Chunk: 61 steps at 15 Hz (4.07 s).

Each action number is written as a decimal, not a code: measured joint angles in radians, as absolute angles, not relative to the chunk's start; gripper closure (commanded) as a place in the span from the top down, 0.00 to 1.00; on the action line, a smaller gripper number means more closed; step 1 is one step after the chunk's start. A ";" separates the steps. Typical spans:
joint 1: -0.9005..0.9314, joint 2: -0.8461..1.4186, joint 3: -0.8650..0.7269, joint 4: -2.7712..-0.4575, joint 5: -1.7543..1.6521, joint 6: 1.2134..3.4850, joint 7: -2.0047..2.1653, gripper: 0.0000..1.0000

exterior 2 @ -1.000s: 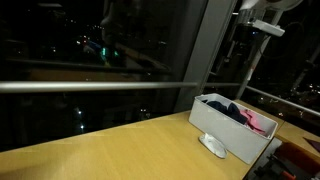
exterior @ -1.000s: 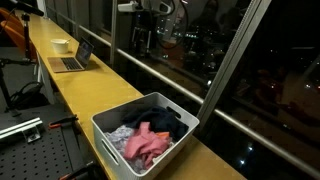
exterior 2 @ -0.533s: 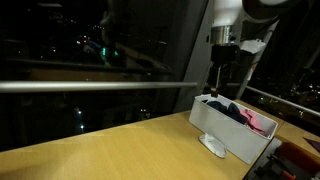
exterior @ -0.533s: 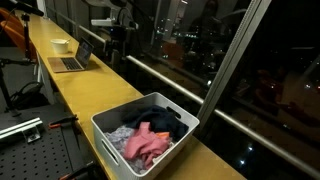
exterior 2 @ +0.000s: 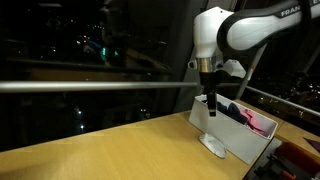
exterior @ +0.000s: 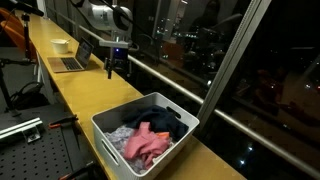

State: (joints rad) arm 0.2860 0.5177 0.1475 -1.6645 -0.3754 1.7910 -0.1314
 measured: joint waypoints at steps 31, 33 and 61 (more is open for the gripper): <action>0.266 0.985 0.115 -1.450 -0.670 1.770 -0.592 0.00; 0.273 0.972 0.123 -1.448 -0.670 1.768 -0.567 0.00; -0.015 0.116 0.045 -1.934 -0.508 1.968 -0.426 0.86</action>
